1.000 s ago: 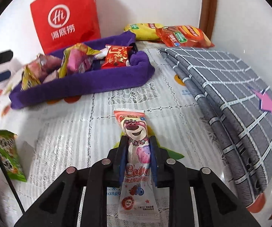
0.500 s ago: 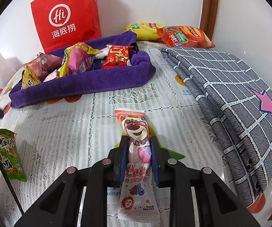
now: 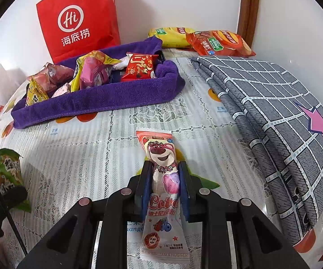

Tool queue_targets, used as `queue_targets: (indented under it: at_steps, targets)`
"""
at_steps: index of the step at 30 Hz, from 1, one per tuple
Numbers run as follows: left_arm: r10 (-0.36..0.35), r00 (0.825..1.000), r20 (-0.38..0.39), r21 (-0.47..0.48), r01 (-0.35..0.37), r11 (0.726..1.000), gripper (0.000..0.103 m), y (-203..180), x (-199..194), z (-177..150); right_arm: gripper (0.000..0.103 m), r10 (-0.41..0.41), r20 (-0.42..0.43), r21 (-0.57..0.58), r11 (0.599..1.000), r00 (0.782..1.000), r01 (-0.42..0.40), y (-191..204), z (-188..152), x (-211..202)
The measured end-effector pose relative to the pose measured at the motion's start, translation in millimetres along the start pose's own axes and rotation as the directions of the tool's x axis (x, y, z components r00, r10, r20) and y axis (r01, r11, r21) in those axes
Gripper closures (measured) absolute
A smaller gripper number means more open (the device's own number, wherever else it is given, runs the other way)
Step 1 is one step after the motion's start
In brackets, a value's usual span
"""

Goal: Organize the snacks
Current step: 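Grasp the green snack bag with the left tool while the right tool holds the bear packet, then carry the bear packet and green bag toward the purple towel with both tools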

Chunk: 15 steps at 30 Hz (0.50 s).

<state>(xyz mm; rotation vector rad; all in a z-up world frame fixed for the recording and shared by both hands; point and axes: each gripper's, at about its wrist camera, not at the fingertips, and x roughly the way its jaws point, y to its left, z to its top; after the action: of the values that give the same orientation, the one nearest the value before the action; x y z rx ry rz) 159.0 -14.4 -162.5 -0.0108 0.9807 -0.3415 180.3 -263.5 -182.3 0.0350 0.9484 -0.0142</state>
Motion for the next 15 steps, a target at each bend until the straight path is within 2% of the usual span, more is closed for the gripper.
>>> queue_targets:
  at_steps: [1,2,9,15]
  targets:
    - [-0.003,1.0,0.004,-0.003,0.003,1.0,0.048,0.8,-0.9,-0.7,0.078,-0.002,0.0,0.001,1.0,1.0,0.002,0.3,-0.2,0.0]
    - [0.0,1.0,0.008,-0.008,0.0,1.0,0.054,1.5,-1.2,-1.0,0.078,-0.002,0.0,0.002,1.0,1.0,0.002,1.0,-0.3,-0.1]
    - [-0.082,0.997,0.005,-0.1,0.082,0.992,0.06,18.6,-4.4,4.3,0.078,0.004,0.001,0.007,1.0,1.0,-0.004,0.7,-0.3,-0.1]
    - [-0.089,0.995,0.043,-0.122,0.094,0.988,0.06,22.7,-18.4,16.5,0.082,0.035,0.009,0.023,0.999,0.999,-0.035,-3.2,-0.6,-1.3]
